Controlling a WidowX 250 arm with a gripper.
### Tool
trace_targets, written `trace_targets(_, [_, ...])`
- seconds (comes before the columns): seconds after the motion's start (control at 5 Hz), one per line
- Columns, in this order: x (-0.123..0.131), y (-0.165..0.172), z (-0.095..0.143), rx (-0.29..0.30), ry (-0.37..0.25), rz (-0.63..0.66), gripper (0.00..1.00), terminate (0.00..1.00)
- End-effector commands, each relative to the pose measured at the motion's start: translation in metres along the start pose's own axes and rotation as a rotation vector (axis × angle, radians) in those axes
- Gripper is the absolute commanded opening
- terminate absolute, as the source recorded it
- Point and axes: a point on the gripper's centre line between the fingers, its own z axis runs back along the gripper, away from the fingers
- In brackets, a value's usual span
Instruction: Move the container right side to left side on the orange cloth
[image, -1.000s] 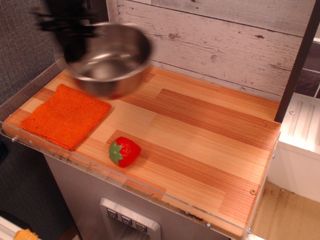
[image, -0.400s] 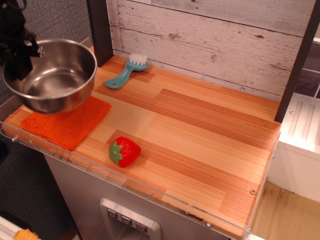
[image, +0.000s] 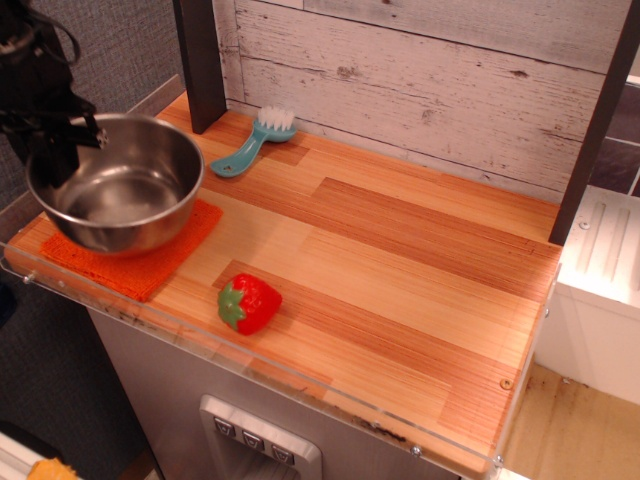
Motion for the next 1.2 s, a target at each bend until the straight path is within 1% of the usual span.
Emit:
trace_targets(0.0, [0.004,0.011,0.009,0.023,-0.011,0.033,1.00,0.00])
trace_targets(0.4, [0.002,0.012,0.013,0.005,-0.013,0.040,1.00,0.00])
trace_targets(0.6, [-0.001,0.003,0.052,0.070,-0.060,0.063,1.00,0.00])
trace_targets(0.8, [0.003,-0.039,0.097,0.109,-0.117,0.014,1.00,0.00])
trace_targets(1.0, [0.019,-0.092,0.107,0.073,-0.102,-0.162,1.00,0.00])
